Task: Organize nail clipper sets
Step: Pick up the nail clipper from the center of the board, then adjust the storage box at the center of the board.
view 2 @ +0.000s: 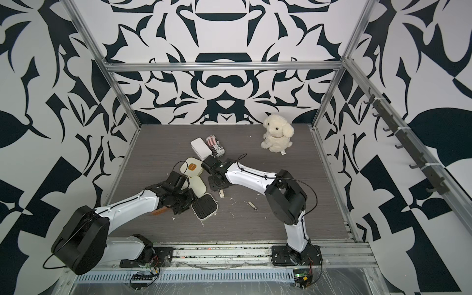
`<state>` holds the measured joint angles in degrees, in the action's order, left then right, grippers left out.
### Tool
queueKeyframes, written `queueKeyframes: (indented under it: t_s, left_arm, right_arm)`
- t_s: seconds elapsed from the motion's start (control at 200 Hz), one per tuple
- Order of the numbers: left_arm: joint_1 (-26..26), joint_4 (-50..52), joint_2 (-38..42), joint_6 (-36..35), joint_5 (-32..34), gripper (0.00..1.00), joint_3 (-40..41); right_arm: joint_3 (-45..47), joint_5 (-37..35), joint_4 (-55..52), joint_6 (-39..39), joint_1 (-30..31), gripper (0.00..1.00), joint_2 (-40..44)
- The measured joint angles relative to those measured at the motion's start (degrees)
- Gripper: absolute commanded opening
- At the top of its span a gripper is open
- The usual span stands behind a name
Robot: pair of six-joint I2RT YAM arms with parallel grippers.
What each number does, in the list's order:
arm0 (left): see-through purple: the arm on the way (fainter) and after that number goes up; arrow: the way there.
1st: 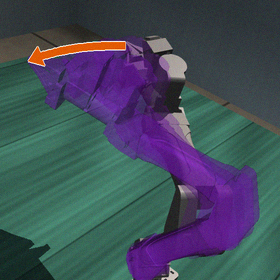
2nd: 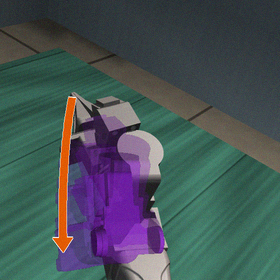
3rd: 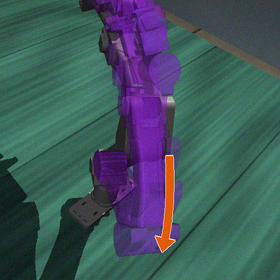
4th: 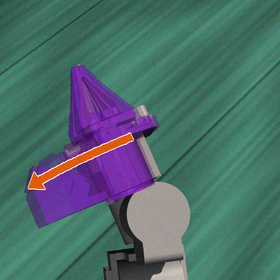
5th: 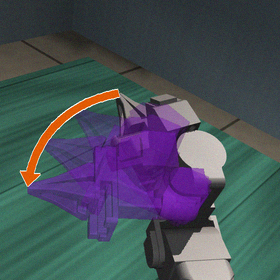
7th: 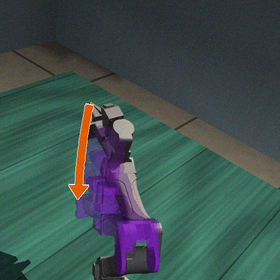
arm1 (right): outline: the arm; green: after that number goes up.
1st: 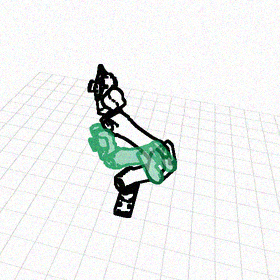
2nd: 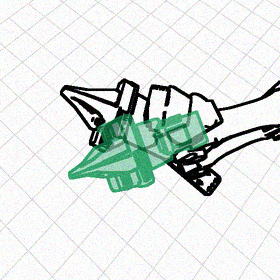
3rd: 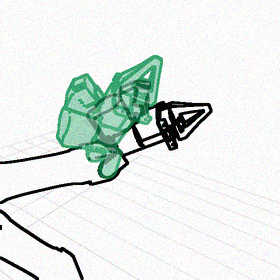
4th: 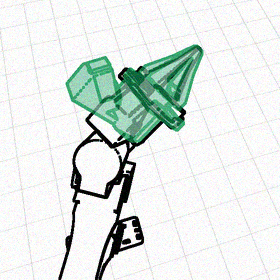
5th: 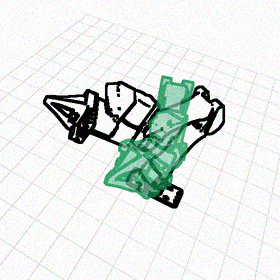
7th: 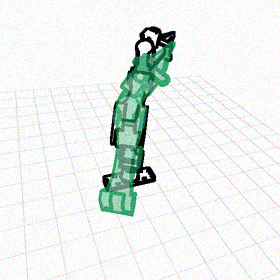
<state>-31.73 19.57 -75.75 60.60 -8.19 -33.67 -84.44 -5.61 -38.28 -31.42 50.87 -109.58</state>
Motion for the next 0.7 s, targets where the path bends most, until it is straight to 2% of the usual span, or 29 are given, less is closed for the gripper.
queueKeyframes:
  t_s: [0.31,0.53,0.705]
  left_arm:
    - [-5.8,-3.3,-2.3,3.3,-0.1,0.63,-0.9]
    - [-6.2,-2.0,-1.8,4.1,1.5,0.67,-1.2]
    - [-4.7,3.3,3.3,4.1,4.8,0.71,-0.7]
  right_arm:
    - [3.5,0.0,1.7,0.6,0.7,0.09,3.3]
    - [7.5,-0.2,3.6,0.9,0.7,0.09,5.2]
    - [8.7,-0.2,4.8,2.7,0.7,0.09,6.4]
